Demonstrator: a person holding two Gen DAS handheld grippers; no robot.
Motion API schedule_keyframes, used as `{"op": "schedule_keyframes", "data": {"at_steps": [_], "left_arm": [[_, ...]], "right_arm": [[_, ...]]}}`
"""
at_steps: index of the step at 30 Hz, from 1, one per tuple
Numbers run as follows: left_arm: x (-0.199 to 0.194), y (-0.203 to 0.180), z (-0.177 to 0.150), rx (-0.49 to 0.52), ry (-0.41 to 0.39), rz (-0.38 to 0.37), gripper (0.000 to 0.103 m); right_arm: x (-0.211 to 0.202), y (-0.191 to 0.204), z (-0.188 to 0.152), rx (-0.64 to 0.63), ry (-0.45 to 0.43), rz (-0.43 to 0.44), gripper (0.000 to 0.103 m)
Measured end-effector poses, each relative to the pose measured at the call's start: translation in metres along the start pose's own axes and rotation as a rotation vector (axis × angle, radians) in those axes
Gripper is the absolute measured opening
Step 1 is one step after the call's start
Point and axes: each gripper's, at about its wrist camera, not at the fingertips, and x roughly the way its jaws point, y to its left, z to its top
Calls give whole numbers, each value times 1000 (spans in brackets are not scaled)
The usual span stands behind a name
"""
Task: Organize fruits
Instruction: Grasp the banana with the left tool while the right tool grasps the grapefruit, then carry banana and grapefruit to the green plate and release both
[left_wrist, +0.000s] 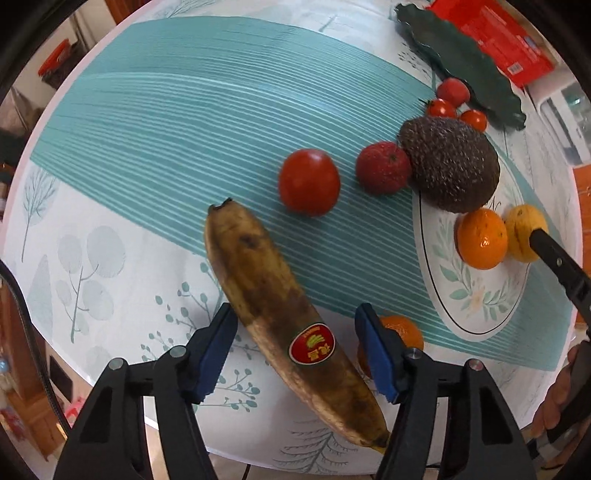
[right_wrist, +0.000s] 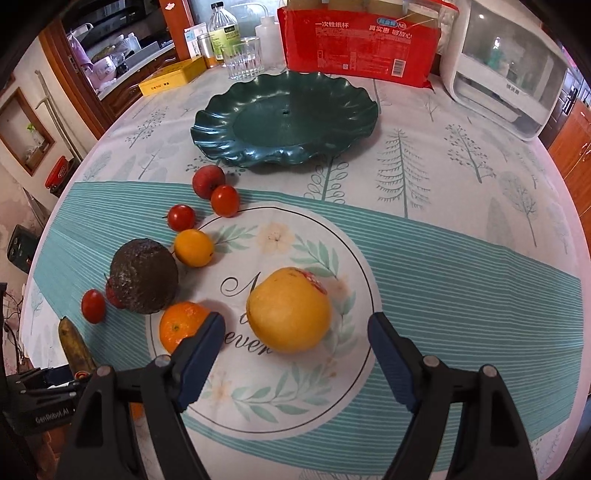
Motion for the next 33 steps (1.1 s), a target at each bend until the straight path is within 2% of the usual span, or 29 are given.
{"op": "schedule_keyframes", "data": {"at_steps": [2,4,6,8,10,13,22,25,30,33], "left_arm": [[0,-8,0,20,-5,27,59],[-1,-15,2,45,-21,50,51],[-1,-28,8,74,-40,71,39],[-2,-37,8,104,-61,77,36],[-3,-44,11,125,-74,87,35],[-2,-50,13,127,-94,64,33],[-7,-30,12,51,-108,-32,32],[-5,-21,10,44,-119,-38,32],[-28,-7,8,54,-166,-37,32],[-46,-11,16,62,-191,-43,32]], "right_arm": [[4,-1,0,3,10,-4,78],[10,-2,1,7,18,-9,74],[16,-3,2,15,24,-4,73],[19,-3,3,22,33,3,72],[22,0,3,15,35,4,65],[29,4,3,4,53,11,54],[22,4,-5,-6,26,28,53],[18,4,-8,-7,18,35,53],[6,7,-10,-14,1,47,52],[-5,9,-9,-14,-15,60,52]]}}
